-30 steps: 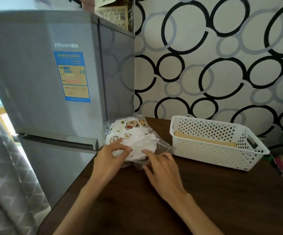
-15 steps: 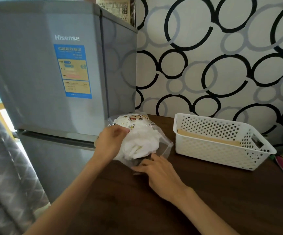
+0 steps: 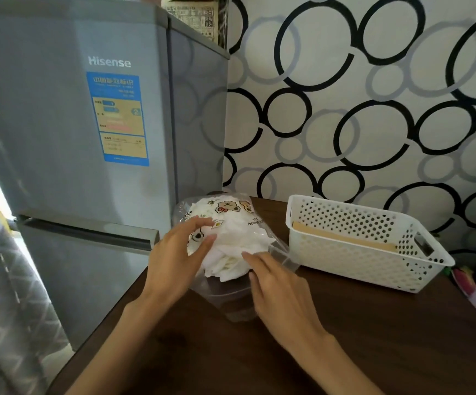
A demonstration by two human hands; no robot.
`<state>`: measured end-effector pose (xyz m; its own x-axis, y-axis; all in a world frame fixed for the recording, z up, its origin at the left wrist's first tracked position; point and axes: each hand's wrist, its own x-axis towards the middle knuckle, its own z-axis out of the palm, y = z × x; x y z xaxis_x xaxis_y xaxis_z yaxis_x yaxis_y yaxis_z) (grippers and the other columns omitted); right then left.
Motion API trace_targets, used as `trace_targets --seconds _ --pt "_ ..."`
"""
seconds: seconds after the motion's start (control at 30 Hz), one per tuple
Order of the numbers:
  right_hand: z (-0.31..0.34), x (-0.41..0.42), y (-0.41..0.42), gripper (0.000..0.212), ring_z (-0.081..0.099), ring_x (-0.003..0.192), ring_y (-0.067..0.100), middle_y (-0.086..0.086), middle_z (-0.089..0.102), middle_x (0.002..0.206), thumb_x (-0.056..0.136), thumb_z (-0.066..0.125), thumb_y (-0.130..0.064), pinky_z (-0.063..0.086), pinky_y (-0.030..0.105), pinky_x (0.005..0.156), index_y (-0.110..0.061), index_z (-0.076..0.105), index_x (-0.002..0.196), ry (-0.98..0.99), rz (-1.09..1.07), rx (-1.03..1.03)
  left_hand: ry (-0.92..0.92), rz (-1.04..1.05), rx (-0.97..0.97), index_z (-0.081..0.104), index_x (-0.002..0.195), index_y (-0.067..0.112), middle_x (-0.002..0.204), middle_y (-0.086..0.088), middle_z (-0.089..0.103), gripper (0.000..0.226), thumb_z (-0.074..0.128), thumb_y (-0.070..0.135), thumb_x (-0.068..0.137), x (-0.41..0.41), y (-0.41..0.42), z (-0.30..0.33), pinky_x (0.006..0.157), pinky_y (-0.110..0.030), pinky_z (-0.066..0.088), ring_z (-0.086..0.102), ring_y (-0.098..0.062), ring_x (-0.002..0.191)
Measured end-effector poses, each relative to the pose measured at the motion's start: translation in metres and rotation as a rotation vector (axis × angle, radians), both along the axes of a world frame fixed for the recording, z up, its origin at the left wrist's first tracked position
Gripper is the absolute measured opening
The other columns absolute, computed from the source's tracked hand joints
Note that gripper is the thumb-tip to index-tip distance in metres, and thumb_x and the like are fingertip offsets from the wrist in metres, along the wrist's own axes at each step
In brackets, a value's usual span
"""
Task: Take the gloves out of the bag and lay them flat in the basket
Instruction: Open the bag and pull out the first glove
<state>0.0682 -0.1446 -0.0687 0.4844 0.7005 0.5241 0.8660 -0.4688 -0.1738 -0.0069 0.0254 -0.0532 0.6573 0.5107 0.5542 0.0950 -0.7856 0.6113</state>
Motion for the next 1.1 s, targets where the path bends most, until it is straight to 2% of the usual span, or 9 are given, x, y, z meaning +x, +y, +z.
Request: trace_targets --seconds 0.1,0.17,0.3,0.37,0.47,0.6,0.83,0.97,1.1 --pt "-0.003 0.014 0.013 0.048 0.068 0.079 0.015 -0.001 0.057 0.119 0.084 0.069 -0.018 0.054 0.025 0.053 -0.023 0.055 0.130 -0.058 -0.103 -0.097 0.031 -0.132 0.100 0.051 0.097 0.039 0.130 0.028 0.046 0.038 0.080 0.031 0.074 -0.010 0.002 0.003 0.105 -0.029 0.032 0.036 -0.001 0.133" --pt "-0.002 0.020 0.017 0.031 0.066 0.066 0.013 -0.002 0.064 0.099 0.074 0.080 -0.019 0.050 0.021 0.047 -0.023 0.071 0.103 -0.079 -0.095 -0.079 0.113 -0.192 0.246 0.052 0.084 0.036 0.135 0.026 0.044 0.036 0.081 0.020 0.071 -0.015 0.006 0.007 0.109 -0.033 0.033 0.034 -0.003 0.135" --pt "-0.008 0.027 0.013 0.021 0.066 0.070 0.009 -0.004 0.068 0.087 0.069 0.082 -0.017 0.055 0.020 0.054 -0.020 0.075 0.089 -0.116 0.032 0.025 0.138 -0.118 0.396 0.056 0.058 0.031 0.120 0.021 0.064 0.044 0.069 -0.011 0.063 -0.019 0.007 0.018 0.068 -0.019 0.049 0.064 -0.005 0.103" --pt "-0.013 0.026 0.008 0.022 0.068 0.080 0.012 0.000 0.070 0.094 0.076 0.075 -0.016 0.058 0.024 0.063 -0.016 0.074 0.098 -0.155 0.090 0.077 0.074 -0.058 0.385 0.068 0.064 0.029 0.107 0.017 0.071 0.047 0.064 -0.017 0.061 -0.016 0.006 0.023 0.061 -0.021 0.050 0.069 -0.010 0.090" --pt "-0.018 0.021 0.000 0.028 0.069 0.090 0.014 0.004 0.070 0.105 0.076 0.072 -0.014 0.058 0.023 0.074 -0.013 0.072 0.104 -0.208 0.174 0.120 -0.077 0.049 0.310 0.078 0.088 0.022 0.102 0.010 0.073 0.051 0.059 -0.021 0.066 -0.005 0.005 0.025 0.071 -0.033 0.057 0.071 -0.019 0.094" --pt "-0.019 0.021 -0.001 0.017 0.067 0.092 0.009 0.001 0.069 0.107 0.077 0.071 -0.016 0.053 0.015 0.080 -0.016 0.074 0.094 -0.121 0.225 0.176 -0.220 0.124 0.191 0.077 0.097 0.017 0.105 0.003 0.073 0.051 0.060 -0.023 0.070 0.015 -0.007 0.013 0.086 -0.029 0.051 0.069 -0.018 0.099" --pt "-0.020 0.022 -0.003 0.018 0.064 0.080 0.000 -0.012 0.069 0.093 0.083 0.070 -0.013 0.055 0.017 0.070 -0.027 0.061 0.088 0.239 0.042 0.231 -0.050 -0.024 0.297 0.074 0.098 0.029 0.120 0.014 0.063 0.033 0.059 0.009 0.077 0.021 -0.003 -0.031 0.090 -0.019 0.041 0.052 -0.007 0.118" --pt "-0.013 0.021 -0.006 0.039 0.060 0.087 0.002 -0.010 0.065 0.099 0.082 0.071 -0.013 0.053 0.018 0.076 -0.029 0.064 0.118 0.179 -0.004 0.182 0.032 -0.031 0.280 0.070 0.109 0.030 0.123 0.014 0.058 0.038 0.074 0.023 0.072 0.018 -0.002 -0.038 0.092 -0.018 0.037 0.045 -0.006 0.120" --pt "-0.006 0.022 -0.012 0.025 0.054 0.083 -0.001 -0.013 0.060 0.094 0.080 0.074 -0.019 0.053 0.019 0.075 -0.028 0.073 0.103 0.158 0.037 0.046 0.018 0.002 0.302 0.069 0.112 0.029 0.124 0.011 0.058 0.048 0.080 0.046 0.069 0.019 -0.005 -0.039 0.096 -0.030 0.038 0.043 -0.011 0.120"
